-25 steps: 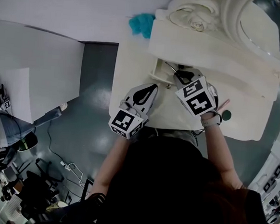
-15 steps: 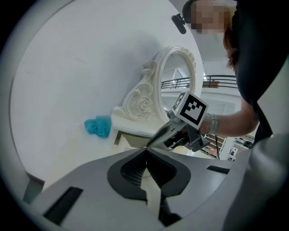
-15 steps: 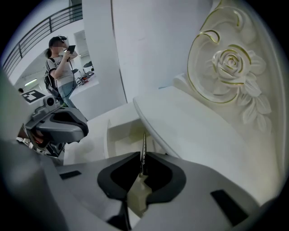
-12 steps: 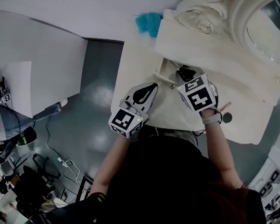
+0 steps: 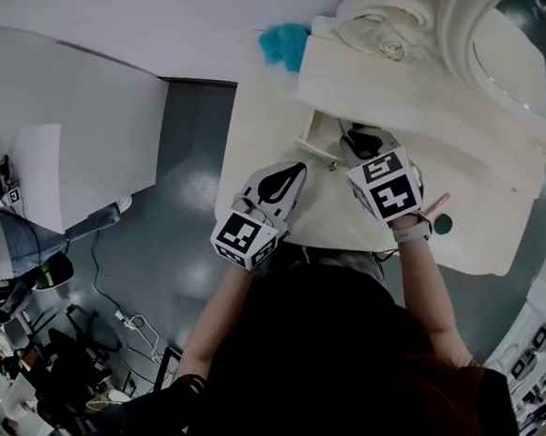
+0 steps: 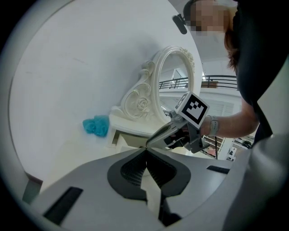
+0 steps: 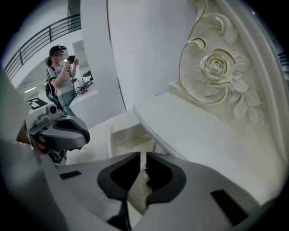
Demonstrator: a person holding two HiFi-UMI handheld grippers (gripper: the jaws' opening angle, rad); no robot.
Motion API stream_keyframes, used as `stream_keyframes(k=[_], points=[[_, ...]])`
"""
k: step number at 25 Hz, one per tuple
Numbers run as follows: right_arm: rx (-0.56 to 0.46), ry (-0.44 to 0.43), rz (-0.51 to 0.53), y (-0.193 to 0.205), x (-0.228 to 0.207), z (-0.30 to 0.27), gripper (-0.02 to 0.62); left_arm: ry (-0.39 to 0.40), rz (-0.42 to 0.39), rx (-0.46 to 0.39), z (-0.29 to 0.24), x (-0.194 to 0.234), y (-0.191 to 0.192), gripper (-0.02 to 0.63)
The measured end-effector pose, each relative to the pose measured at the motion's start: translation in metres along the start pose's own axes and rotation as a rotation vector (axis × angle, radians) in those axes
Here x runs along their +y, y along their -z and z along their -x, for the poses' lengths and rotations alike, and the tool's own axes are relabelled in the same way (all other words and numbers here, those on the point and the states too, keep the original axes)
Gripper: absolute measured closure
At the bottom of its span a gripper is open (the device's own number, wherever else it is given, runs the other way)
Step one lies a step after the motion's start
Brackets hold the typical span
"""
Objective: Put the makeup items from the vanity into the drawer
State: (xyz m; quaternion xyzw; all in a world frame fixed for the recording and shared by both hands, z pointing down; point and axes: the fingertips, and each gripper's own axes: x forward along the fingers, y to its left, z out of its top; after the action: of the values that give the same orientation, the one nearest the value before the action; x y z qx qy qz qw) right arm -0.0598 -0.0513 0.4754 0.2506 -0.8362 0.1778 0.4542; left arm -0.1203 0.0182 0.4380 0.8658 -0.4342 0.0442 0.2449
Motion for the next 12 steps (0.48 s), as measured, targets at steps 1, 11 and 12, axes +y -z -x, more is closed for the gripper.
stream_keyframes(k=[1,11,12], points=[[-0.021,0.001,0.006,-0.001,0.000,0.002,0.543,0.005,-0.002,0.001,-0.001,-0.001,0.000,0.592],[-0.143,-0.030,-0.039,0.007,0.010,0.026,0.573,0.076,-0.032,0.023,-0.015,-0.020,0.000,0.592],[-0.146,-0.036,-0.043,0.010,0.011,0.028,0.573,0.082,-0.036,0.026,-0.017,-0.022,0.000,0.592]])
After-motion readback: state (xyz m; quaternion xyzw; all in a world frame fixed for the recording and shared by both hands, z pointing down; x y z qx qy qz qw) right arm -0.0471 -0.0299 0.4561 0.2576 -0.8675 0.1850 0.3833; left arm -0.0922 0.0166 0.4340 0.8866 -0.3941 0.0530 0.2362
